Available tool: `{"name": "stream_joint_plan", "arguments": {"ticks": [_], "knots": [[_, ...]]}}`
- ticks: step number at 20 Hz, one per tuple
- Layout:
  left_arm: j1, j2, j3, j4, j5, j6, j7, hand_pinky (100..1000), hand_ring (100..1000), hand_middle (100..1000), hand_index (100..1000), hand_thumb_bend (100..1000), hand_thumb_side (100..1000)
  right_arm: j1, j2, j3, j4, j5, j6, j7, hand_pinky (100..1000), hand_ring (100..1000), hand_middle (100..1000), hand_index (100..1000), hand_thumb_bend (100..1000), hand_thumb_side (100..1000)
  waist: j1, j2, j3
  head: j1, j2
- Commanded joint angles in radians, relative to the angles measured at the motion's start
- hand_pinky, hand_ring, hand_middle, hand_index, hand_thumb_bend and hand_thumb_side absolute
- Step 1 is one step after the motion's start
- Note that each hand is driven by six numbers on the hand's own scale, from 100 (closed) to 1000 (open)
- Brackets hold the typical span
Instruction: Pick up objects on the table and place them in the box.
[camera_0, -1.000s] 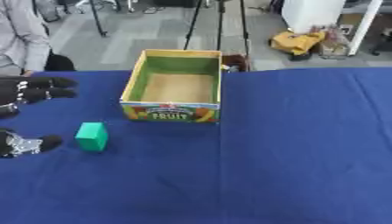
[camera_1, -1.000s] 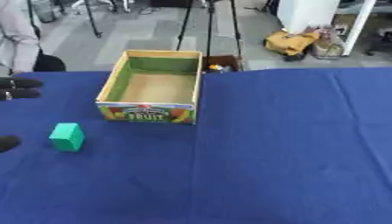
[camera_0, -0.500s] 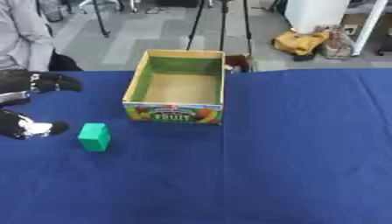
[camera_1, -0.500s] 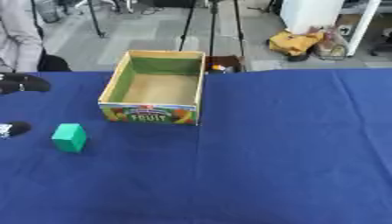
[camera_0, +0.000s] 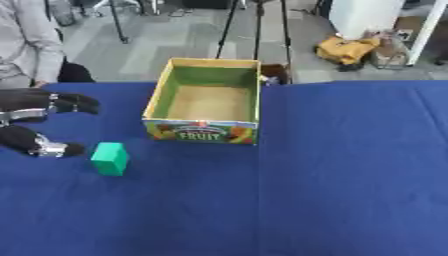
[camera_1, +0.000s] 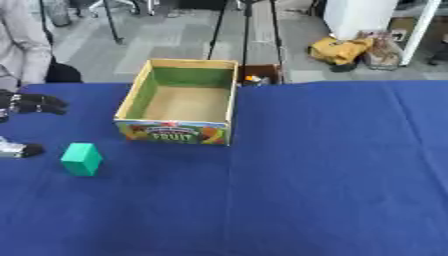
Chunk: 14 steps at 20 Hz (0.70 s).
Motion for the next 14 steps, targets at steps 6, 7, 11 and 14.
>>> {"name": "stream_joint_plan", "arguments": {"ticks": [6,7,11,14], "knots": [[-0.089,-0.007,-0.017,0.081,-0.09,-0.072,-0.06,877,958,1000,1000,536,941,-0.019,-0.017,0.003,-0.02,-0.007,0.0,0.005,837,887,562,838,100,1000,0.001,-0.001,-0.015,0.024,-0.027],[-0.099,-0.012,-0.022,0.094,-0.103,-0.076,-0.064,877,958,1000,1000,536,942,-0.02,-0.017,0.003,-0.02,-0.007,0.0,0.006,837,887,561,838,100,1000,0.001,0.002,-0.016,0.026,-0.029],[-0.129,-0.034,-0.032,0.137,-0.145,-0.092,-0.079,878,959,987,1000,534,948,-0.022,-0.017,0.004,-0.02,-0.008,0.001,0.009,838,888,558,837,100,1000,0.002,0.013,-0.021,0.034,-0.036],[-0.141,-0.045,-0.04,0.155,-0.17,-0.106,-0.096,878,962,990,1000,550,948,-0.024,-0.016,0.003,-0.02,-0.009,0.001,0.01,838,888,557,838,100,1000,0.002,0.02,-0.024,0.037,-0.04]]}}
